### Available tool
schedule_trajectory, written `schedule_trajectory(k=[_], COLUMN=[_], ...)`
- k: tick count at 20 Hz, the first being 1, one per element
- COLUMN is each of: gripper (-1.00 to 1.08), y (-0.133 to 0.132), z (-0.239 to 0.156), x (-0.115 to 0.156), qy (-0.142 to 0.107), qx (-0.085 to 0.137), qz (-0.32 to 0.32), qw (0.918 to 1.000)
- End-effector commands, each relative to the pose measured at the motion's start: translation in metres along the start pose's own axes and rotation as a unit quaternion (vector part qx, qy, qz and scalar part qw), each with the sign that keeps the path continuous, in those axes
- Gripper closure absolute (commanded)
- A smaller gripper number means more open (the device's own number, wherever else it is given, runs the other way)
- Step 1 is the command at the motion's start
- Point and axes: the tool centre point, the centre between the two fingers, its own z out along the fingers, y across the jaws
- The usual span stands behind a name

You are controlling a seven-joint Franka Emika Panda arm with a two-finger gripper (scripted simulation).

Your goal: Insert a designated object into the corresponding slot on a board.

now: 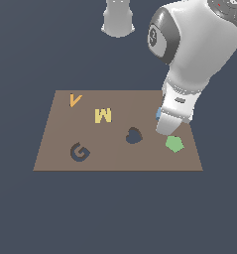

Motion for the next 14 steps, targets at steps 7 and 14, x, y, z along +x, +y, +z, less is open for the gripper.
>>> schedule_trajectory(k=[7,14], gripper=[1.08,1.08], y=[-0.001,-0.002], z=[0.000,0.000], x=[-0.003,-0.011], qy=[0.000,0.000], qx=[0.000,0.000], qz=[-0.023,-0.079], qw=[0.9997,0.9969])
